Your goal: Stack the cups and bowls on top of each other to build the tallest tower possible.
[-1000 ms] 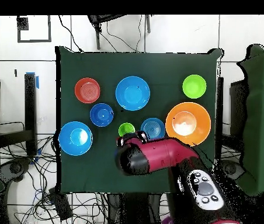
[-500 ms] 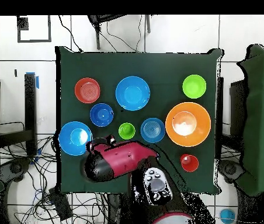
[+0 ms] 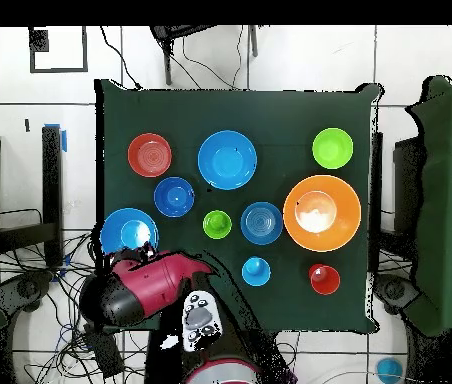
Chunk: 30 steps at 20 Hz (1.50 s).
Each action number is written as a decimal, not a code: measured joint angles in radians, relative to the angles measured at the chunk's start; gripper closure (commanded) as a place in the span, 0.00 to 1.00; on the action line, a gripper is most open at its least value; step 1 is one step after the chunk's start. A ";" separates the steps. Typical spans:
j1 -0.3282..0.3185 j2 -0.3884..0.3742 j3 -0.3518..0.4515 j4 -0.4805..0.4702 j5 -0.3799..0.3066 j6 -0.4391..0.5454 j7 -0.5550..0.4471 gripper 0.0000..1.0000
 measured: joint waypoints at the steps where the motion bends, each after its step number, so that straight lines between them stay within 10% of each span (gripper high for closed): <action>1: 0.012 0.007 -0.005 0.000 0.000 -0.005 0.007 0.00; 30: -0.072 0.127 -0.101 -0.003 -0.118 -0.054 0.010 0.00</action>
